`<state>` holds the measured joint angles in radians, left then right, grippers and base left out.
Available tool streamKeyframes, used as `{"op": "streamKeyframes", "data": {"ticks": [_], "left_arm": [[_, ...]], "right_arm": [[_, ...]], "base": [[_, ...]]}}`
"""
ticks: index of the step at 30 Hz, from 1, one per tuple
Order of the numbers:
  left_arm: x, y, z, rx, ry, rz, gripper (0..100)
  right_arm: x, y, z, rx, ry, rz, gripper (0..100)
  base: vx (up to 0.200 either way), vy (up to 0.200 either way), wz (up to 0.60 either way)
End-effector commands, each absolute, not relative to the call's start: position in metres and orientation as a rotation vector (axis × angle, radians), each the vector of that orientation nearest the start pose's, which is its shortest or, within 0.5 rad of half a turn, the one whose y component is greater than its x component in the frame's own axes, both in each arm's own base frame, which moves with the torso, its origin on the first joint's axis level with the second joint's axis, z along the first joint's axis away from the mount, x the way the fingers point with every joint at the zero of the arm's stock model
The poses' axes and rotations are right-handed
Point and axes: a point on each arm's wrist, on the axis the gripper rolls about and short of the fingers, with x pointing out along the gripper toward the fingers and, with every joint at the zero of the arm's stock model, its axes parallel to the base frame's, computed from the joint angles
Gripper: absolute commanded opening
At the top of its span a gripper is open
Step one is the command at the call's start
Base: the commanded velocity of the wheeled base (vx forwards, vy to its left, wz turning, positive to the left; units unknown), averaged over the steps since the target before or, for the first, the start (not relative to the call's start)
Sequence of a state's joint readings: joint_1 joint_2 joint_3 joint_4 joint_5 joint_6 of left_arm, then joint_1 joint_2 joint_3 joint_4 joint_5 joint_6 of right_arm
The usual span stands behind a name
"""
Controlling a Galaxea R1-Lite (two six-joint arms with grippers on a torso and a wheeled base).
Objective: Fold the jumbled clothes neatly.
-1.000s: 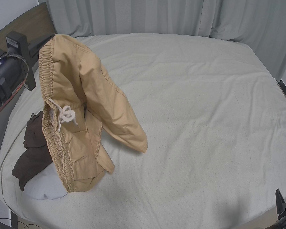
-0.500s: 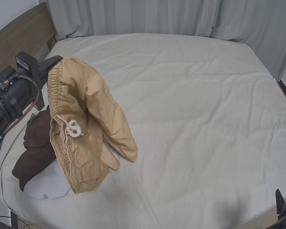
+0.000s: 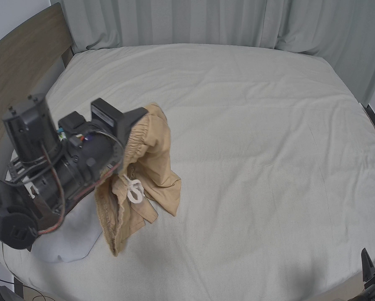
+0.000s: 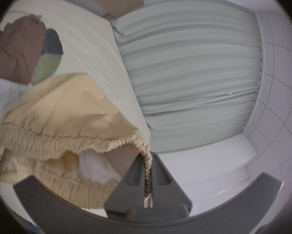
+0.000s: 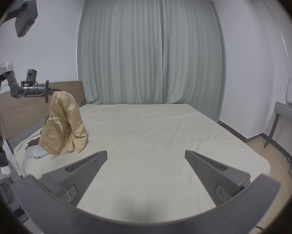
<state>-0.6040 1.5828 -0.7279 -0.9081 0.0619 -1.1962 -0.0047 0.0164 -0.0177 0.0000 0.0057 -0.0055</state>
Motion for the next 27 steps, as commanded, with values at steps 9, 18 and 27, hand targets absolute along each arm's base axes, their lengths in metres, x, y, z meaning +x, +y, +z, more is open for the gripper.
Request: {"op": "streamKeyframes", "data": {"ticks": [9,18,27], "left_arm": [[0.205,-0.321,0.194,-1.161,0.569,-0.897,0],[0.165,-0.362,0.278,-1.355,0.44,-1.234,0],[0.205,-0.318,0.242,-1.29,0.443,-1.013,0]], "right_arm": [[-0.023,0.0,0.076,-0.003,0.002,0.002,100],[-0.023,0.0,0.076,-0.002,0.002,0.002,100],[-0.023,0.0,0.076,0.0,0.002,0.002,100]], "base": [[0.0,0.0,0.0],[0.0,0.0,0.0],[0.0,0.0,0.0]]}}
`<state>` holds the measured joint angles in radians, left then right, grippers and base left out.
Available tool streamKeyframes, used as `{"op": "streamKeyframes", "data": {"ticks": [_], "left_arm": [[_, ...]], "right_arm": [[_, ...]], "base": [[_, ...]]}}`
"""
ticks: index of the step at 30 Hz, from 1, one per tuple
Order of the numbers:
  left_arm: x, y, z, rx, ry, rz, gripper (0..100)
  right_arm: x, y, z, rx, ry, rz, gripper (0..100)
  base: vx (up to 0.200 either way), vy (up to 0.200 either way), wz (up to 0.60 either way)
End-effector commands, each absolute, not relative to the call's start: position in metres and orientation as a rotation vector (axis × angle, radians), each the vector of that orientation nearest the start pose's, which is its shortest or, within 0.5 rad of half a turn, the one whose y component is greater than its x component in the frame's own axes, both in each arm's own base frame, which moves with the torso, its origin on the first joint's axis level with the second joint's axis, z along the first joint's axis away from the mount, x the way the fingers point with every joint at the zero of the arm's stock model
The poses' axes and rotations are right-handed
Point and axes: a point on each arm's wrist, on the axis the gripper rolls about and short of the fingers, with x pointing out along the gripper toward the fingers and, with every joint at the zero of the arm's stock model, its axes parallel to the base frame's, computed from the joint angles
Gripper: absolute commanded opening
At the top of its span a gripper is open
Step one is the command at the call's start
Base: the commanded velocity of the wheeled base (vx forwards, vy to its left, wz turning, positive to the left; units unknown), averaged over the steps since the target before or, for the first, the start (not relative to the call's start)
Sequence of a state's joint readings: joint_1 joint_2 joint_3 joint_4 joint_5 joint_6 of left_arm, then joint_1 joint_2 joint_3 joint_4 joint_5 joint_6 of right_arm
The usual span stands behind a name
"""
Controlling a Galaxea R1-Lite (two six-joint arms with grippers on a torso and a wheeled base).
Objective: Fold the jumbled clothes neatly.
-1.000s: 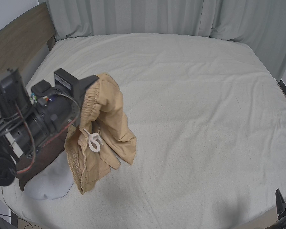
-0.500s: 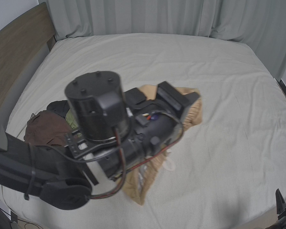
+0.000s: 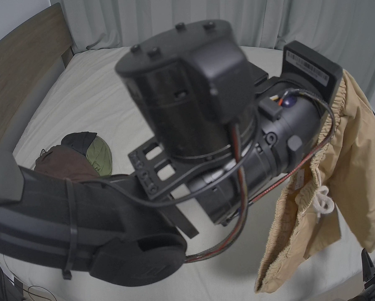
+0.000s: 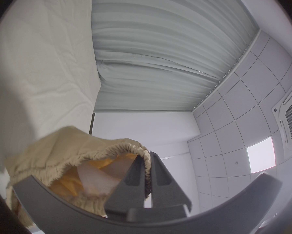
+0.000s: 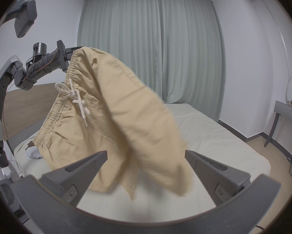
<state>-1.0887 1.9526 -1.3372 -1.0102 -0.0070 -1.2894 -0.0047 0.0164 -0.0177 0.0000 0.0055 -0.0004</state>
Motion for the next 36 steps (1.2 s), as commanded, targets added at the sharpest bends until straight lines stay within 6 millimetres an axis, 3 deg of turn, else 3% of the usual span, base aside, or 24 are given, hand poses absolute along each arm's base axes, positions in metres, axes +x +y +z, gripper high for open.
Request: {"op": "streamKeyframes", "data": {"ticks": [1,7,12,14,16,22,36], "left_arm": [[0.213,-0.3,0.227,-1.23,0.438,-0.947,0],[0.241,-0.242,0.186,-1.003,0.365,-0.784,0],[0.243,-0.208,0.152,-0.848,0.287,-0.759,0],[0.243,-0.208,0.152,-0.848,0.287,-0.759,0],[0.246,-0.187,0.131,-0.77,0.246,-0.761,0],[0.25,-0.167,0.127,-0.761,0.197,-0.735,0],[0.254,-0.145,0.129,-0.7,0.158,-0.688,0]], "right_arm": [[-0.023,0.0,0.076,0.0,0.002,0.002,100],[-0.023,0.0,0.076,-0.002,0.002,0.002,100],[-0.023,0.0,0.076,-0.003,0.002,0.002,100],[-0.023,0.0,0.076,-0.003,0.002,0.002,100],[-0.023,0.0,0.076,-0.005,0.002,0.002,100],[-0.023,0.0,0.076,-0.006,0.002,0.0,100],[-0.023,0.0,0.076,-0.008,0.002,0.0,100]], "base": [[0.0,0.0,0.0],[0.0,0.0,0.0],[0.0,0.0,0.0],[0.0,0.0,0.0],[0.0,0.0,0.0],[0.0,0.0,0.0],[0.0,0.0,0.0]]}}
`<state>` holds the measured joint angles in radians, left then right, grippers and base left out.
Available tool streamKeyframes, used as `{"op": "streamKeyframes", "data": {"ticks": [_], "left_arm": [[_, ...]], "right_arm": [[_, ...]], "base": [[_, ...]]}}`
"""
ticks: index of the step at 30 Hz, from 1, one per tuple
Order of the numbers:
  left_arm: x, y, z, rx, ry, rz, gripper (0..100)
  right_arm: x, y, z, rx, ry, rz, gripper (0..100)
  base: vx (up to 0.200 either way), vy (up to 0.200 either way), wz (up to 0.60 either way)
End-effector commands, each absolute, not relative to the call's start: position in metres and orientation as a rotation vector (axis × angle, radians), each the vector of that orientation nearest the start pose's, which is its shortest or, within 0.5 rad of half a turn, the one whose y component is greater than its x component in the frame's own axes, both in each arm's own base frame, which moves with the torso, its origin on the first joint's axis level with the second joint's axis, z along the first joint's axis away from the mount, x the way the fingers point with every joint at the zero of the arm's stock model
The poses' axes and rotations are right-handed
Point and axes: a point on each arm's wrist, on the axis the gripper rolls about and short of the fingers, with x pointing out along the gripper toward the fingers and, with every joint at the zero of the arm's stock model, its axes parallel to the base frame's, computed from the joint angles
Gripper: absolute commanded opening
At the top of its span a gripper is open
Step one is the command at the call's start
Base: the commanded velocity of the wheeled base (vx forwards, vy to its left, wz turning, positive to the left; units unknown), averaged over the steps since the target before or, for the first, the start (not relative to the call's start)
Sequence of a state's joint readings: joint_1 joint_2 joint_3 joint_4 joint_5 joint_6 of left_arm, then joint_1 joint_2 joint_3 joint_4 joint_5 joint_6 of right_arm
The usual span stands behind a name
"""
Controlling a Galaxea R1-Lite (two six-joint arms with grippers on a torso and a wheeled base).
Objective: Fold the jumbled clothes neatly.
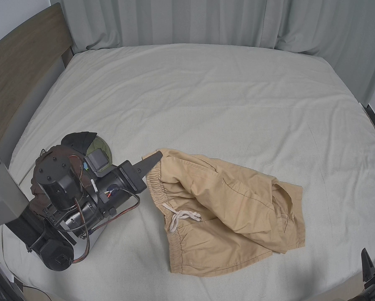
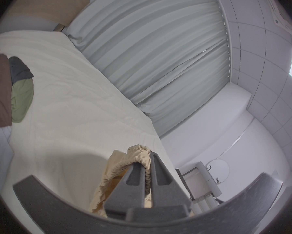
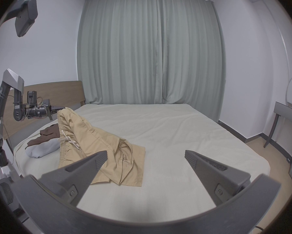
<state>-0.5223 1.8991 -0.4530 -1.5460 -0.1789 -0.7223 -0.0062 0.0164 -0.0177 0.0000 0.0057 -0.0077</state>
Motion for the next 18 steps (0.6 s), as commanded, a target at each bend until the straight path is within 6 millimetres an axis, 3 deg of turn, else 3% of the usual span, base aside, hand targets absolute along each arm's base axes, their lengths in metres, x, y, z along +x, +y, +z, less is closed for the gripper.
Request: {"op": "streamKeyframes", "data": {"ticks": [1,10,18], "left_arm": [[0.255,-0.138,0.125,-0.673,0.164,-0.679,0],[0.257,-0.11,0.129,-0.564,0.124,-0.682,0],[0.258,-0.093,0.112,-0.362,0.145,-0.753,0]], "right_arm": [[-0.023,0.0,0.076,-0.008,0.002,0.002,100],[-0.023,0.0,0.076,-0.008,0.002,0.003,100],[-0.023,0.0,0.076,-0.009,0.002,0.002,100]], "base": [[0.0,0.0,0.0],[0.0,0.0,0.0],[0.0,0.0,0.0]]}}
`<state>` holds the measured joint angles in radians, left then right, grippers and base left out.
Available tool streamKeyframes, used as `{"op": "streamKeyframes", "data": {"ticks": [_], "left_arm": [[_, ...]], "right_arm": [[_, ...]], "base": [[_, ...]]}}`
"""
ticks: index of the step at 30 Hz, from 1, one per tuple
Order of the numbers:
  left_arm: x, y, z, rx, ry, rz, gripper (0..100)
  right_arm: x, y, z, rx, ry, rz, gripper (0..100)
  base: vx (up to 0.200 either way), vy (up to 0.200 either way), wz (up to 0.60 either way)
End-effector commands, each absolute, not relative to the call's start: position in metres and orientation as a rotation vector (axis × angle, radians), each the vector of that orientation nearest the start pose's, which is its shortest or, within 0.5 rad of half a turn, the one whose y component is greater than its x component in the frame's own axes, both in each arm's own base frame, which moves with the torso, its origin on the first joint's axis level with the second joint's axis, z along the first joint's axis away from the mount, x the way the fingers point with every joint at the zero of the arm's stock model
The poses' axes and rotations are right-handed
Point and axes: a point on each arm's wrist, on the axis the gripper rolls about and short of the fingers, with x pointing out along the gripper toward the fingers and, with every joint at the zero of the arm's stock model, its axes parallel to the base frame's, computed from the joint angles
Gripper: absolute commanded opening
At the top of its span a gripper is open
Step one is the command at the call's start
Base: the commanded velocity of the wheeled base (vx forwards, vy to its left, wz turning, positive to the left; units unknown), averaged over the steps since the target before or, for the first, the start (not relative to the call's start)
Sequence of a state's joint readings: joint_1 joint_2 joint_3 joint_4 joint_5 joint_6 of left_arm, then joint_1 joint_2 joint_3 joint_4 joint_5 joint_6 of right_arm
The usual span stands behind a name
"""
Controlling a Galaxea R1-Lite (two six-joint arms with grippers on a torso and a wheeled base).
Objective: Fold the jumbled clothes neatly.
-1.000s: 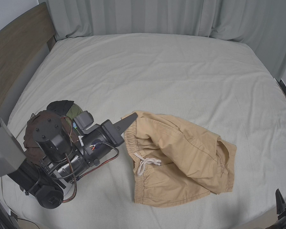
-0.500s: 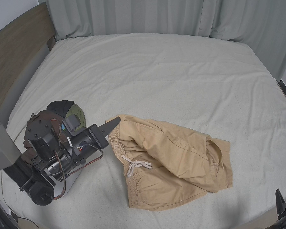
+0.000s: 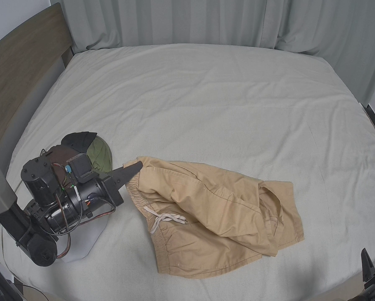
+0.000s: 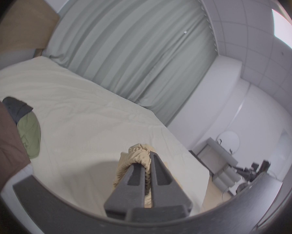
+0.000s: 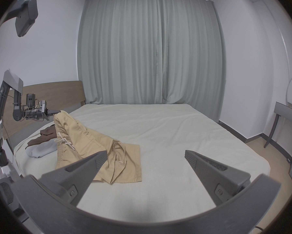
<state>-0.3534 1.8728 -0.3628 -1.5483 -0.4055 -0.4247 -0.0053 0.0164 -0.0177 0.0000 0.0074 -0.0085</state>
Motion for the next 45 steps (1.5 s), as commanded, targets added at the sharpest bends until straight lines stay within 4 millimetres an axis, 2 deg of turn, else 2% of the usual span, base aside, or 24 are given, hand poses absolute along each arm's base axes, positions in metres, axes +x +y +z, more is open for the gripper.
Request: {"op": "streamKeyframes", "data": {"ticks": [1,8,11,19,22,26,30,45], "left_arm": [[0.261,-0.086,0.108,-0.311,0.139,-0.767,0],[0.279,-0.06,0.098,-0.14,0.092,-0.834,0],[0.287,-0.058,0.098,-0.097,0.062,-0.848,0],[0.292,-0.059,0.102,-0.084,0.036,-0.855,0],[0.296,-0.06,0.095,-0.083,0.051,-0.855,0],[0.313,-0.062,0.077,-0.073,0.075,-0.848,0],[0.33,-0.064,0.072,-0.067,0.054,-0.839,0],[0.333,-0.064,0.071,-0.068,0.054,-0.838,0]], "right_arm": [[-0.023,0.0,0.076,-0.009,0.002,0.003,100],[-0.023,0.0,0.076,-0.011,0.002,0.003,100],[-0.023,0.0,0.076,-0.012,0.002,0.003,100],[-0.023,0.0,0.076,-0.008,0.0,0.003,100],[-0.023,0.0,0.076,-0.008,0.0,0.005,100],[-0.023,0.0,0.076,-0.008,-0.002,0.002,100],[-0.023,0.0,0.076,-0.008,-0.002,0.003,100],[-0.023,0.0,0.076,-0.012,-0.002,0.003,100]], "base": [[0.0,0.0,0.0],[0.0,0.0,0.0],[0.0,0.0,0.0],[0.0,0.0,0.0],[0.0,0.0,0.0],[0.0,0.0,0.0],[0.0,0.0,0.0],[0.0,0.0,0.0]]}}
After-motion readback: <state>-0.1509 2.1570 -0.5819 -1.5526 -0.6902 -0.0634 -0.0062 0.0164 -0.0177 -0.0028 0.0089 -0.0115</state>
